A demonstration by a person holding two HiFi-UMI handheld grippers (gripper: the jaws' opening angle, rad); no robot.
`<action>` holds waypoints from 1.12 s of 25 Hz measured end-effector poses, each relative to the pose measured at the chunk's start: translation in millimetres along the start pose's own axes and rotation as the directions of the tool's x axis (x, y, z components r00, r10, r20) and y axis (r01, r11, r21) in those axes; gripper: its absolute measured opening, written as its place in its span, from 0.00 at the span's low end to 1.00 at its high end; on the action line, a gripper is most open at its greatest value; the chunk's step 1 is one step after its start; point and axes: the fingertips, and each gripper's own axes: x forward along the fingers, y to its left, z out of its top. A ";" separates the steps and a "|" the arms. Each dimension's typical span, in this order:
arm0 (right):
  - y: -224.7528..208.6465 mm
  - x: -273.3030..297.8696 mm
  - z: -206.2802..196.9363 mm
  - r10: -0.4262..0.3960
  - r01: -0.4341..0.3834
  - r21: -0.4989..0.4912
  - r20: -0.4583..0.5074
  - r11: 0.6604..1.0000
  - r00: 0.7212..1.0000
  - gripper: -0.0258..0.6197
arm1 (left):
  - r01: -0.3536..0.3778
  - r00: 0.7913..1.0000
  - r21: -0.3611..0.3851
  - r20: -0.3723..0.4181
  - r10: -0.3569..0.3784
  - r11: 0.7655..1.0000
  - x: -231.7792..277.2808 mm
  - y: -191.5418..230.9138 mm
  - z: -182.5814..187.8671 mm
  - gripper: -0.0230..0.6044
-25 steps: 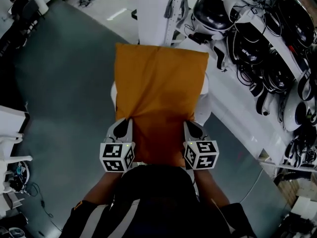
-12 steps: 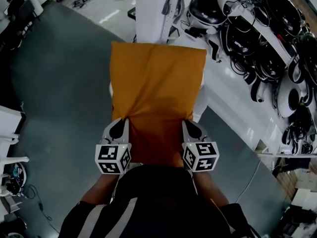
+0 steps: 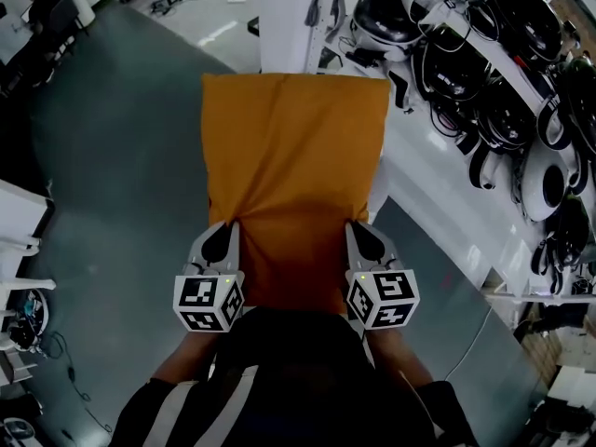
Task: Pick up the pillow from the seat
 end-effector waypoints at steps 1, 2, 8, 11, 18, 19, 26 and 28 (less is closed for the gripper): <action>-3.2 -6.4 0.9 0.004 -0.004 -0.002 0.005 1.000 1.000 0.05 | -0.004 1.000 -0.002 0.004 0.004 1.000 -3.1 -6.7 -0.5 0.04; -6.3 -12.7 1.3 0.009 -0.009 -0.005 0.011 1.000 1.000 0.05 | -0.008 1.000 -0.003 0.008 0.008 1.000 -6.3 -13.3 -1.3 0.04; -23.4 -41.2 -6.3 0.018 -0.018 -0.021 0.034 1.000 0.999 0.05 | -0.033 0.999 0.017 0.027 0.033 0.999 -17.8 -45.3 -8.8 0.04; -29.3 -50.0 -11.3 0.023 -0.022 -0.017 0.040 1.000 0.999 0.05 | -0.042 0.999 0.018 0.024 0.042 0.999 -21.4 -55.0 -14.8 0.04; -36.8 -62.5 -15.1 0.032 -0.030 -0.023 0.045 0.999 0.998 0.05 | -0.051 0.998 0.018 0.027 0.050 0.999 -27.5 -69.5 -19.7 0.04; -37.7 -63.7 -15.5 0.031 -0.030 -0.025 0.046 0.999 0.998 0.05 | -0.051 0.998 0.019 0.029 0.050 0.999 -27.9 -70.9 -20.0 0.04; -44.4 -69.4 -17.3 0.027 -0.026 -0.025 0.050 0.999 0.998 0.05 | -0.049 0.998 0.019 0.029 0.049 0.999 -27.6 -79.6 -21.8 0.04; -45.2 -70.2 -18.2 0.026 -0.025 -0.024 0.049 0.999 0.998 0.05 | -0.049 0.998 0.020 0.027 0.049 0.999 -27.7 -80.6 -22.9 0.04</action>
